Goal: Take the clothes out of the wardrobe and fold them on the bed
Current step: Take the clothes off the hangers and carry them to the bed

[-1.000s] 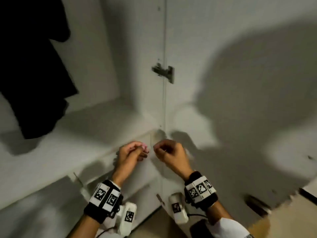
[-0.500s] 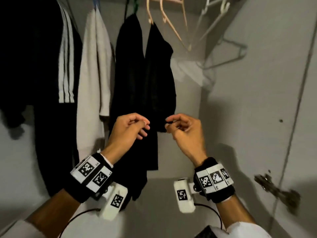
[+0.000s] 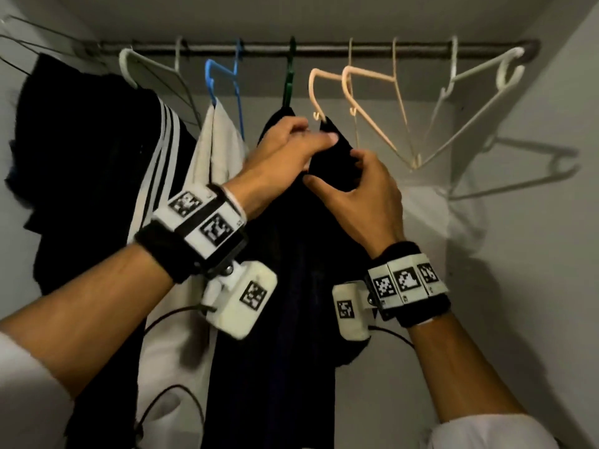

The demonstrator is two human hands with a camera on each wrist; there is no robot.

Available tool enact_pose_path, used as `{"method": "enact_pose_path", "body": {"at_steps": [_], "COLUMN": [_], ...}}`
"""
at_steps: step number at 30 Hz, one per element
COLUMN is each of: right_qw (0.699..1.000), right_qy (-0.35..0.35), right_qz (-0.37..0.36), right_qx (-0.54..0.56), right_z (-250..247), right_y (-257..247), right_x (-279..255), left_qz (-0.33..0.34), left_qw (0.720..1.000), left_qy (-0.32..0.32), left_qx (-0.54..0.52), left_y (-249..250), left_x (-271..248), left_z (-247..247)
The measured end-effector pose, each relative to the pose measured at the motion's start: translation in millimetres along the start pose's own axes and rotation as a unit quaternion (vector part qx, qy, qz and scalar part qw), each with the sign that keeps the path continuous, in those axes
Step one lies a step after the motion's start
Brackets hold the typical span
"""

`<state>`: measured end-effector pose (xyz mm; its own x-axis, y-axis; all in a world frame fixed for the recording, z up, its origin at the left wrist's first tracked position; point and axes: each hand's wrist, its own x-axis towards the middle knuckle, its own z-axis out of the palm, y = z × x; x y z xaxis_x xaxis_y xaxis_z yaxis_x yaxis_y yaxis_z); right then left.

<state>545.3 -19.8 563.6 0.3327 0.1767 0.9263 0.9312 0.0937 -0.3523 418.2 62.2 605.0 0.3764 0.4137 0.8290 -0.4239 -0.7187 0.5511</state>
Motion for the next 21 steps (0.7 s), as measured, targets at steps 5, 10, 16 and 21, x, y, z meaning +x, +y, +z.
{"method": "enact_pose_path", "body": {"at_steps": [5,10,16,21], "right_qw": [1.000,0.998,0.998,0.998], "right_qy": [0.010,0.023,0.014,0.021], "right_qz": [-0.001,-0.032,-0.056,-0.062], "right_qx": [0.013,0.045,0.033,0.006], "right_z": [4,5,0,6], "right_y": [10,22,30,30], "right_x": [24,31,17,0], "left_qz": [0.010,0.022,0.030,0.055], "left_qw": [1.000,0.996,0.983,0.993], "left_qy": [0.009,-0.019,-0.049,-0.066], "left_qx": [-0.003,-0.079,-0.172,-0.086], "left_y": [17,25,8,6], "left_x": [47,77,86,84], "left_z": [21,25,26,30]}}
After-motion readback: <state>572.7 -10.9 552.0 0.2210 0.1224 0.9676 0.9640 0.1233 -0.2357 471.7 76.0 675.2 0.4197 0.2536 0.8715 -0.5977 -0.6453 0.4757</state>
